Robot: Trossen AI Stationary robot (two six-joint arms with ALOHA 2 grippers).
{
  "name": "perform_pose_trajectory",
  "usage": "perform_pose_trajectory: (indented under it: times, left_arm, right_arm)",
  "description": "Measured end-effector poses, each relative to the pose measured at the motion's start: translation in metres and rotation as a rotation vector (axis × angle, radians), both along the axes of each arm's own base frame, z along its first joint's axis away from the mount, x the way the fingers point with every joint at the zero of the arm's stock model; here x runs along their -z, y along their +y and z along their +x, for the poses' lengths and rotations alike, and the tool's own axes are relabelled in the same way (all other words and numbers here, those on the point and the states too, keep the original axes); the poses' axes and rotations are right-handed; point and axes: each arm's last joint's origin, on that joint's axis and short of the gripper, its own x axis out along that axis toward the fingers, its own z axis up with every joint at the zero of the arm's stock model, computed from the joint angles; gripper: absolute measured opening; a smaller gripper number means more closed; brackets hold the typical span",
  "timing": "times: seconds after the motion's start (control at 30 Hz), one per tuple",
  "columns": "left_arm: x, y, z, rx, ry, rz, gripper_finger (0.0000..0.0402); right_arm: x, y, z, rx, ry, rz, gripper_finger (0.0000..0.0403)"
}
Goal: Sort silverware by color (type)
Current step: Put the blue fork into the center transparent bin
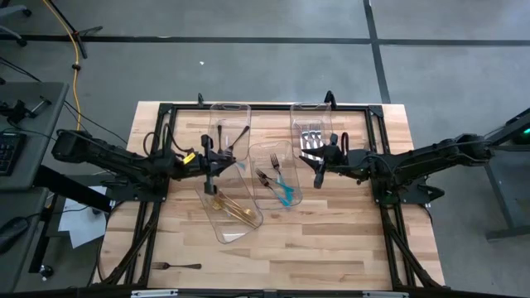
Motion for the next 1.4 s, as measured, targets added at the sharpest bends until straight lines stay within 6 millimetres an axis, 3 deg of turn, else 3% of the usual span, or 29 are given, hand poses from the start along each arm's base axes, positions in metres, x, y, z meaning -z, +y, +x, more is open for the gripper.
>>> perform_pose_trajectory:
  times: [0.8, 0.93, 1.07, 1.23, 1.4]
  left_arm:
    - [0.001, 0.006, 0.004, -0.022, 0.041, 0.041, 0.0003]
    - [0.000, 0.002, 0.035, -0.004, 0.262, 0.065, 0.0003]
    - [0.003, -0.007, 0.074, 0.017, 0.367, 0.105, 0.0003]
    - [0.028, -0.014, 0.120, -0.001, 0.489, 0.207, 0.0003]
    - [0.050, -0.015, 0.151, -0.009, 0.651, 0.314, 0.0003]
  right_arm:
    - [0.001, 0.000, 0.000, 0.004, 0.004, 0.022, 0.0103]
    - [0.000, -0.002, 0.000, 0.013, -0.006, 0.022, 0.0103]
    - [0.000, -0.007, 0.000, 0.035, -0.011, 0.022, 0.0103]
    - [0.002, -0.011, 0.000, 0.057, 0.006, 0.044, 0.0103]
    - [0.005, -0.011, -0.001, 0.060, 0.029, 0.049, 0.0103]
